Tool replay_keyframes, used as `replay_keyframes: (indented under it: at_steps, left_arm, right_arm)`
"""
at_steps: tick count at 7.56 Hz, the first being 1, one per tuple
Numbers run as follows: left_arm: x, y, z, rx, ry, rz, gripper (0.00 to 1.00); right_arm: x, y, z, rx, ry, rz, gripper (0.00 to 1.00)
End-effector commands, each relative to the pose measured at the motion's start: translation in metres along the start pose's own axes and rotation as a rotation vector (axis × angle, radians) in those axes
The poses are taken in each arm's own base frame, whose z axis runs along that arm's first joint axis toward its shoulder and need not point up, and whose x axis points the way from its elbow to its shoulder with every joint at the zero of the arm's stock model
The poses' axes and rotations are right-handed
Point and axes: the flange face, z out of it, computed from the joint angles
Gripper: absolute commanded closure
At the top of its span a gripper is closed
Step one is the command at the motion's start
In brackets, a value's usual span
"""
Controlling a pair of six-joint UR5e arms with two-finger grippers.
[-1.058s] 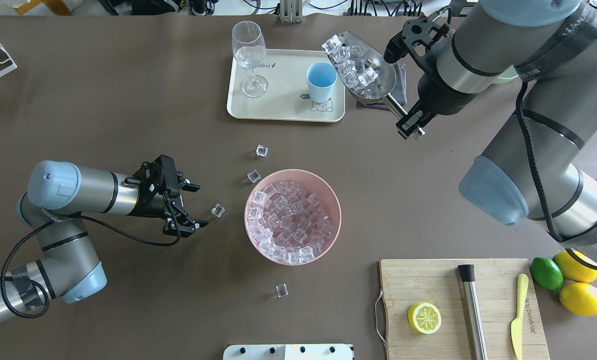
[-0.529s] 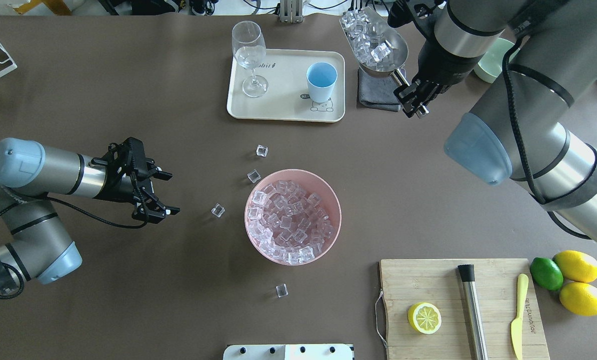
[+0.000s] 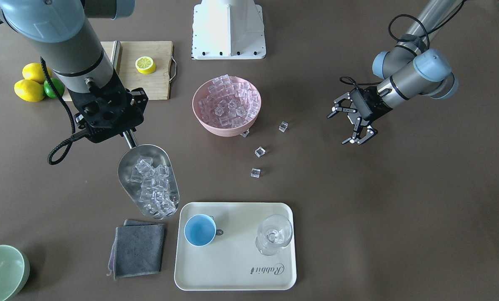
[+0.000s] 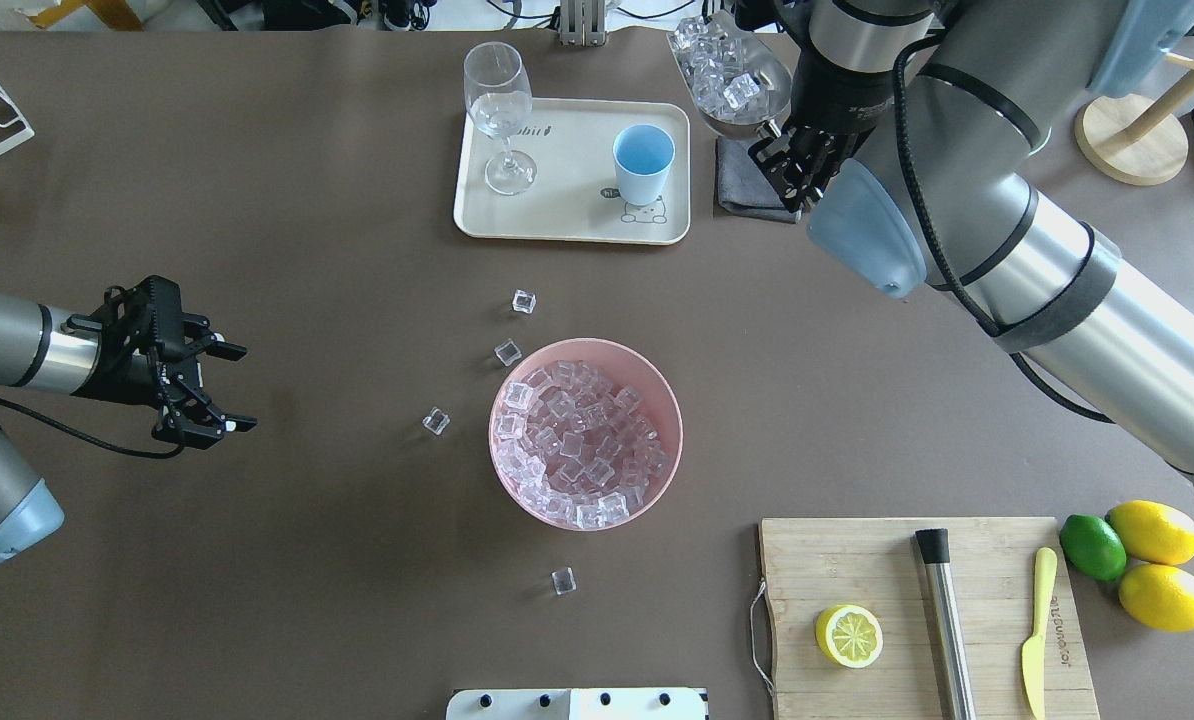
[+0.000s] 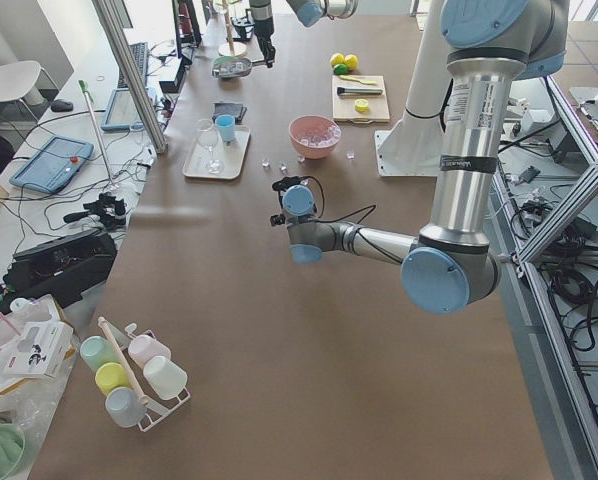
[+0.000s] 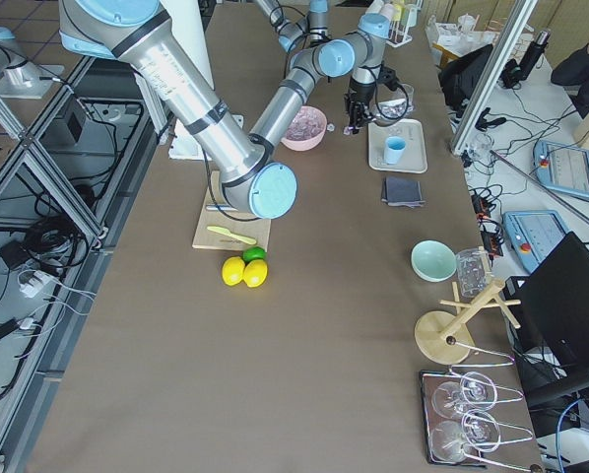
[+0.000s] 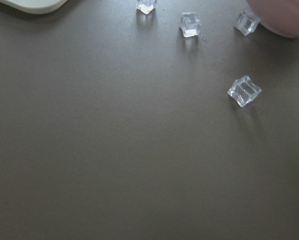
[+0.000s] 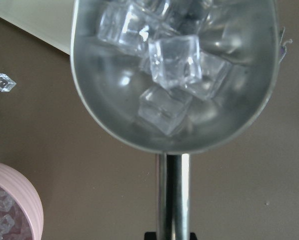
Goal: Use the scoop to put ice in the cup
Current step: 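Carry the scoop over the blue cup while the left arm withdraws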
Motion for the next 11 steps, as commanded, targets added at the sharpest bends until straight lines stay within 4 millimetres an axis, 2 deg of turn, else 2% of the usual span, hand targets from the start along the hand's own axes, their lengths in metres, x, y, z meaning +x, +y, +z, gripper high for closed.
replay_keyframes:
  at_steps: [1,2,3,4,5,6,8,10,11]
  left_arm:
    - [-0.025,0.044,-0.051,-0.041,0.071,0.014,0.02]
    - [-0.043,0.052,-0.073,-0.049,0.087,-0.009,0.02]
    - [-0.062,0.071,-0.088,-0.07,0.097,0.014,0.02]
    - [-0.091,0.108,-0.114,-0.088,0.117,0.04,0.02]
    - [-0.105,0.125,-0.131,-0.089,0.121,0.037,0.02]
    - [-0.109,0.142,-0.146,-0.093,0.097,0.008,0.02]
    - [-0.111,0.175,-0.172,-0.1,0.061,-0.047,0.02]
    - [-0.11,0.196,-0.186,-0.105,0.039,-0.08,0.02]
    - [-0.111,0.199,-0.193,-0.1,0.035,-0.09,0.02]
  right_arm:
    - [-0.001,-0.038,0.019,-0.095,0.019,0.062,1.0]
    - [-0.001,-0.058,0.029,-0.14,0.032,0.093,1.0]
    - [-0.004,-0.078,0.035,-0.171,0.038,0.115,1.0]
    - [-0.003,-0.088,0.044,-0.201,0.038,0.134,1.0]
    - [-0.01,-0.083,0.058,-0.242,0.04,0.139,1.0]
    - [-0.02,-0.078,0.066,-0.274,0.038,0.142,1.0]
    - [-0.043,-0.063,0.07,-0.34,0.023,0.152,1.0]
    - [-0.051,-0.059,0.068,-0.394,0.036,0.153,1.0]
    - [-0.057,-0.059,0.06,-0.429,0.036,0.121,1.0]
